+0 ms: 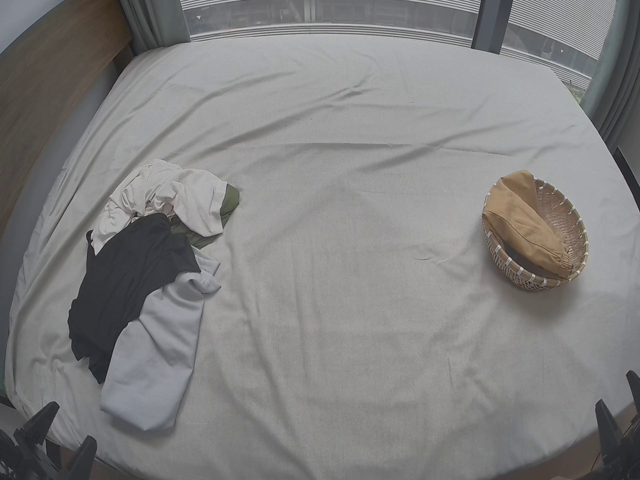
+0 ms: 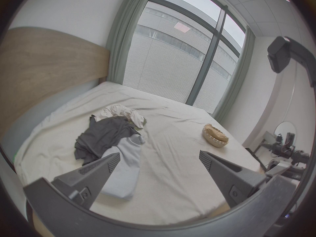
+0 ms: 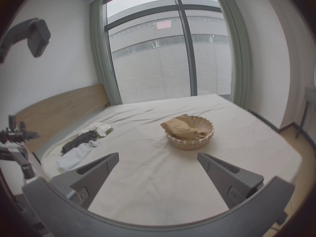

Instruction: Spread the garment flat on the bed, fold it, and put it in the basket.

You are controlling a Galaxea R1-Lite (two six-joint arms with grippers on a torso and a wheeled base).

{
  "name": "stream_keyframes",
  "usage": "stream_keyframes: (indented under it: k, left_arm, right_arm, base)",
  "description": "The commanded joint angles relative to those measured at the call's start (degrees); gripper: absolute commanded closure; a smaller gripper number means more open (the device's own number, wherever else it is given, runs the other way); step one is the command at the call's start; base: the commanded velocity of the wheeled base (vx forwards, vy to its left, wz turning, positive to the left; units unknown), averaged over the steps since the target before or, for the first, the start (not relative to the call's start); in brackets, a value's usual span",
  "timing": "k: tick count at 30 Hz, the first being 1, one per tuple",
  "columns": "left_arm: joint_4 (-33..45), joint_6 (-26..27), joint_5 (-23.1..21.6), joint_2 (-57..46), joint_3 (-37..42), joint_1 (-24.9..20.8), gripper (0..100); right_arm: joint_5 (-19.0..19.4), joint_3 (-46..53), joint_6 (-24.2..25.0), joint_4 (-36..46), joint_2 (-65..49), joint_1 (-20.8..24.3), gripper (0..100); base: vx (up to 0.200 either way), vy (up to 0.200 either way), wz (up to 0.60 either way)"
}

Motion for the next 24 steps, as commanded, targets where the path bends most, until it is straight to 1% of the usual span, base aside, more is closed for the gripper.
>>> stream_keyframes:
  k: [1, 4, 6, 8, 10, 12, 14, 16, 18, 19, 20, 22, 23, 24]
  left_arm:
    - [0.36, 6.78, 3.21, -3.43, 0.92, 4.07, 0]
    - [0.45, 7.48, 6.02, -3.43, 0.92, 4.07, 0]
    - [0.54, 7.57, 6.55, -3.43, 0.92, 4.07, 0]
    - [0.62, 7.83, 8.84, -3.43, 0.92, 4.07, 0]
    - [0.8, 7.92, 12.62, -3.43, 0.84, 4.07, 0]
    - [2.21, 8.71, 15.08, -3.43, 1.01, 4.16, 0]
    - [2.65, 8.8, 14.81, -3.43, 0.92, 4.16, 0]
    - [2.65, 9.24, 14.64, -3.43, 0.92, 4.07, 0]
    - [2.91, 9.5, 14.2, -3.43, 0.92, 4.07, 0]
    - [3.17, 9.94, 13.67, -3.52, 0.92, 4.07, 0]
    - [3.44, 10.29, 13.41, -3.69, 0.92, 3.98, 0]
    - [4.14, 10.73, 13.14, -3.78, 0.92, 3.89, 0]
    - [4.14, 10.73, 13.14, -3.78, 0.92, 3.89, 0]
    - [4.14, 11.0, 13.14, -3.78, 0.92, 3.89, 0]
  right_arm:
    - [-7.06, 0.9, -10.6, -0.17, -1.12, -0.13, 0]
    - [-7.06, 0.9, -10.51, -0.08, -1.21, -0.13, 0]
    - [-7.15, 0.9, -10.25, -0.26, -1.3, -0.13, 0]
    - [-6.88, 0.99, -7.78, -0.43, -1.47, -0.04, 0]
    - [-6.88, 0.99, -3.83, -0.43, -1.56, 0.05, 0]
    - [-7.32, 0.99, -1.1, -0.43, -1.56, 0.05, 0]
    - [-7.06, 0.99, 1.71, -0.34, -1.47, -0.04, 0]
    - [-7.06, 0.99, 3.03, -0.34, -1.47, -0.04, 0]
    - [-6.8, 0.99, 1.8, -0.34, -1.47, -0.04, 0]
    - [-6.0, 0.99, -1.54, -0.34, -1.47, -0.13, 0]
    - [-5.39, 0.99, -3.48, -0.43, -1.47, -0.04, 0]
    - [-4.95, 0.9, -5.24, -2.01, -1.56, -0.13, 0]
    - [-4.95, 0.9, -5.24, -2.01, -1.56, -0.13, 0]
    - [-5.04, 0.9, -3.3, -4.91, -1.56, -0.13, 0]
  base:
    - [0.0, 0.0, 0.0]
    - [0.0, 0.0, 0.0]
    - [0.0, 0.0, 0.0]
    - [0.0, 0.0, 0.0]
    - [0.0, 0.0, 0.0]
    - [0.0, 0.0, 0.0]
    - [0.0, 0.0, 0.0]
    - [0.0, 0.0, 0.0]
    - [0.0, 0.0, 0.0]
    - [0.0, 0.0, 0.0]
    - [0.0, 0.0, 0.0]
    - [0.0, 0.0, 0.0]
    - [0.0, 0.0, 0.0]
    - [0.0, 0.0, 0.0]
